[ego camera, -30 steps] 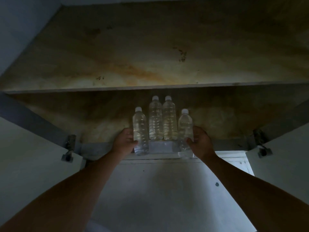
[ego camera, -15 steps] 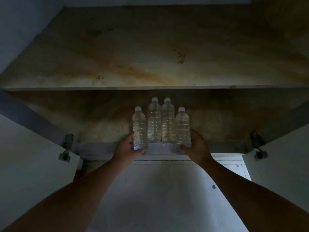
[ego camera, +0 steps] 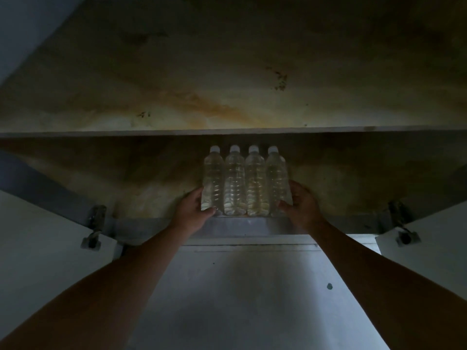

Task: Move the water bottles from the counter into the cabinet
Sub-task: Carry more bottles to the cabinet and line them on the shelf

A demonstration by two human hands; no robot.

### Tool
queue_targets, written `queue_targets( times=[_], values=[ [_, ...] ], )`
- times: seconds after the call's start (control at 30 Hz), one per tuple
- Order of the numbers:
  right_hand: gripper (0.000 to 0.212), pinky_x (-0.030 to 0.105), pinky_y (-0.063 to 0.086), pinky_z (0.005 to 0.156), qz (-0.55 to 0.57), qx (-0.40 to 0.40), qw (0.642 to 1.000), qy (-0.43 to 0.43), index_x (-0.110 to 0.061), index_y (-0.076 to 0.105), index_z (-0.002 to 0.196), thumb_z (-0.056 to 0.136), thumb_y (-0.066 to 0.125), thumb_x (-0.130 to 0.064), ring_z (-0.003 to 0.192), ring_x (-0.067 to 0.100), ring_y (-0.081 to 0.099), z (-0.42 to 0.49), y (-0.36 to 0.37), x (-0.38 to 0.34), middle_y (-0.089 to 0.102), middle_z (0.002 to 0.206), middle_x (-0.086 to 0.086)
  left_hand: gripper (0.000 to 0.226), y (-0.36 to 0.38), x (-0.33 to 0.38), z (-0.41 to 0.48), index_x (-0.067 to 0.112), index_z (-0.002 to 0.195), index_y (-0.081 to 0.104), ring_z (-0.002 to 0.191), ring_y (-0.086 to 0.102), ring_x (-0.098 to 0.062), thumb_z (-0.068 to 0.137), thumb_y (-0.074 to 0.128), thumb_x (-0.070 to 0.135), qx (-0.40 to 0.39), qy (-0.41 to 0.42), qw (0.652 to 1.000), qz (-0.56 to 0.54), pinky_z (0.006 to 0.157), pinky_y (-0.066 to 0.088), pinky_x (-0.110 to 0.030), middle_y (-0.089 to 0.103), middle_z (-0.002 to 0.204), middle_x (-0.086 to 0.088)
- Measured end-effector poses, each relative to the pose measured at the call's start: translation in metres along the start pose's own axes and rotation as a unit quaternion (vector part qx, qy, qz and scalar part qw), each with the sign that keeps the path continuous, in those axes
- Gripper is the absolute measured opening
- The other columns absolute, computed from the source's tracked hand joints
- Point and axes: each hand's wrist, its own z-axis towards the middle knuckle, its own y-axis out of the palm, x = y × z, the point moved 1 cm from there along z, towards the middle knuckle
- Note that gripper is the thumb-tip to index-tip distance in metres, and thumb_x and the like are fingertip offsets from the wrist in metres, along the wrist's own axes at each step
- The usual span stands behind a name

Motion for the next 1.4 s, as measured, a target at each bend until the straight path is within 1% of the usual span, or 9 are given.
queue_targets(
  times=[0.17, 0.3, 0.4, 0.47, 0.7, 0.9, 1.0, 1.17, 1.4],
  values=[
    [0.051, 0.038, 0.051, 0.100, 0.010, 0.014, 1.000, 0.010, -0.019, 0.063, 0.131, 0.083, 0.080, -0.013, 0.111, 0.016, 0.063, 0.008, 0.004, -0.005, 0.066, 0.114, -0.009, 0.059, -0.001, 0.008, 0.001, 0.008, 0.137, 0.057, 0.104, 0.065, -0.015, 0.083, 0.074, -0.009, 0.004, -0.023, 0.999, -0.032, 0.077, 0.052, -0.017, 0.066, 0.112, 0.002],
    [0.052, 0.042, 0.053, 0.099, 0.012, 0.023, 0.999, 0.021, -0.027, 0.063, 0.128, 0.081, 0.082, -0.018, 0.112, 0.018, 0.065, -0.003, 0.008, -0.001, 0.069, 0.116, -0.010, 0.057, 0.000, 0.008, -0.002, 0.007, 0.133, 0.059, 0.102, 0.069, -0.019, 0.082, 0.075, -0.011, 0.020, -0.027, 0.999, -0.039, 0.073, 0.054, -0.016, 0.068, 0.112, -0.003],
    [0.048, 0.014, 0.049, 0.088, 0.004, 0.031, 0.999, 0.010, -0.022, 0.065, 0.124, 0.080, 0.083, -0.016, 0.102, 0.007, 0.066, -0.011, 0.009, -0.002, 0.069, 0.110, -0.012, 0.052, 0.001, 0.010, -0.006, 0.000, 0.128, 0.059, 0.088, 0.068, -0.014, 0.081, 0.071, -0.018, 0.025, -0.041, 0.997, -0.055, 0.062, 0.054, -0.012, 0.067, 0.110, -0.008],
    [0.047, 0.000, 0.039, 0.076, -0.006, 0.036, 0.999, 0.011, -0.022, 0.064, 0.124, 0.081, 0.082, -0.018, 0.091, -0.009, 0.057, -0.012, 0.009, -0.004, 0.064, 0.104, -0.017, 0.053, 0.001, 0.008, -0.005, -0.001, 0.128, 0.058, 0.097, 0.070, -0.023, 0.080, 0.071, -0.018, 0.025, -0.044, 0.997, -0.060, 0.067, 0.054, -0.015, 0.068, 0.111, -0.010],
    [0.051, 0.029, 0.051, 0.091, -0.022, 0.018, 1.000, 0.003, -0.027, 0.063, 0.127, 0.080, 0.082, -0.031, 0.105, 0.008, 0.065, -0.004, 0.008, -0.002, 0.070, 0.117, -0.010, 0.056, -0.001, 0.003, 0.003, 0.005, 0.134, 0.058, 0.097, 0.066, -0.014, 0.082, 0.073, -0.013, 0.004, -0.037, 0.999, -0.040, 0.071, 0.052, -0.013, 0.068, 0.115, -0.003],
    [0.047, 0.032, 0.048, 0.092, -0.039, 0.015, 0.999, 0.026, -0.024, 0.062, 0.128, 0.084, 0.080, -0.024, 0.103, 0.009, 0.060, -0.001, 0.011, -0.008, 0.066, 0.112, -0.011, 0.050, -0.002, 0.008, 0.000, 0.010, 0.128, 0.062, 0.098, 0.068, -0.018, 0.083, 0.074, -0.009, 0.007, -0.030, 0.999, -0.027, 0.086, 0.055, -0.029, 0.070, 0.112, -0.003],
    [0.055, 0.035, 0.050, 0.093, -0.043, 0.000, 0.997, 0.066, -0.025, 0.058, 0.133, 0.083, 0.079, -0.030, 0.111, 0.016, 0.062, 0.000, 0.010, -0.012, 0.065, 0.121, -0.005, 0.032, -0.003, 0.008, -0.003, 0.024, 0.113, 0.065, 0.104, 0.070, -0.023, 0.090, 0.072, 0.004, 0.019, -0.017, 0.999, 0.027, 0.096, 0.054, -0.039, 0.070, 0.104, 0.003],
    [0.055, 0.033, 0.046, 0.098, -0.090, -0.012, 0.986, 0.138, -0.010, 0.051, 0.140, 0.093, 0.068, -0.033, 0.122, 0.032, 0.059, -0.038, 0.004, -0.037, 0.061, 0.135, 0.013, 0.040, -0.006, 0.017, -0.040, 0.013, 0.130, 0.063, 0.113, 0.065, -0.023, 0.099, 0.062, 0.037, 0.009, -0.041, 0.987, 0.155, 0.094, 0.050, -0.034, 0.069, 0.123, -0.004],
    [0.068, 0.042, 0.039, 0.110, -0.253, -0.104, 0.955, 0.116, -0.016, 0.031, 0.156, 0.100, 0.048, -0.052, 0.141, 0.030, 0.040, -0.173, -0.077, -0.160, 0.043, 0.155, 0.009, 0.060, -0.051, 0.127, -0.182, 0.013, 0.124, 0.068, 0.104, 0.069, -0.033, 0.094, 0.033, 0.052, -0.019, 0.070, 0.888, 0.454, 0.087, 0.054, -0.041, 0.072, 0.117, -0.011]
  ],
)
